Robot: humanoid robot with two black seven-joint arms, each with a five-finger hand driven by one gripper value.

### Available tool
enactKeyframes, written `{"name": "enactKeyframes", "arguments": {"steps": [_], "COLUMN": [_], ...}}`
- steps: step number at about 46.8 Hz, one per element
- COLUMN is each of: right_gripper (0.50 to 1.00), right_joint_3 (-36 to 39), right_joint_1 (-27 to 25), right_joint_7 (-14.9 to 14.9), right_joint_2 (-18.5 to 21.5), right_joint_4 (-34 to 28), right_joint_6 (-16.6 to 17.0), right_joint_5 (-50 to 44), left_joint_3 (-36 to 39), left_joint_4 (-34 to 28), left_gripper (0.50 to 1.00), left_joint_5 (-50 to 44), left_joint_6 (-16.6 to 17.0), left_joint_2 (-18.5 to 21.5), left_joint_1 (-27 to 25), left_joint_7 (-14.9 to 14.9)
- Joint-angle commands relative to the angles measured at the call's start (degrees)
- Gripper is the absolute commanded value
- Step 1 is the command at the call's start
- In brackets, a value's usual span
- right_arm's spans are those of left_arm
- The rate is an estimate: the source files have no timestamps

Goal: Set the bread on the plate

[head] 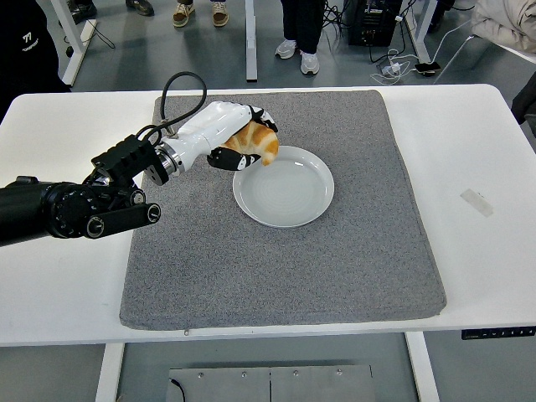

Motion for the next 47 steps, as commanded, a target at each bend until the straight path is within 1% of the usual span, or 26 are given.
{"name": "enactKeyframes", "arguments": {"steps": [1, 8, 17, 38, 47], "right_gripper": [1.000, 1.000, 1.000, 1.000, 1.000], "right_joint_3": [-0.1, -0.1, -0.1, 0.0, 0.0], "right_joint_1": [0.0, 0.0, 0.0, 0.0, 0.0], "right_joint_7": [0.0, 0.0, 0.0, 0.0, 0.0], "right_joint_2": [0.0, 0.0, 0.0, 0.0, 0.0], "right_joint_4": [0.0, 0.0, 0.0, 0.0, 0.0], "right_joint_6": [0.0, 0.0, 0.0, 0.0, 0.0], "right_joint_5": [0.0, 0.0, 0.0, 0.0, 0.0], "left_joint_3": [0.2, 0.6, 0.8, 0.8, 0.8], "left_joint_4": [0.2, 0.9, 6.6, 9.6, 12.5], "left_gripper": [0.500, 0.500, 0.500, 0.500, 0.500], "left_joint_5": [0.0, 0.8, 0.9, 0.9, 0.8], "left_joint_6": [0.0, 0.0, 0.0, 0.0, 0.0], "left_joint_2": [-0.8, -2.7, -6.4, -8.9, -10.1], "left_joint_1": [0.3, 1.1, 3.0, 5.6, 6.7], "left_joint_7": [0.1, 0.2, 0.2, 0.1, -0.1]}}
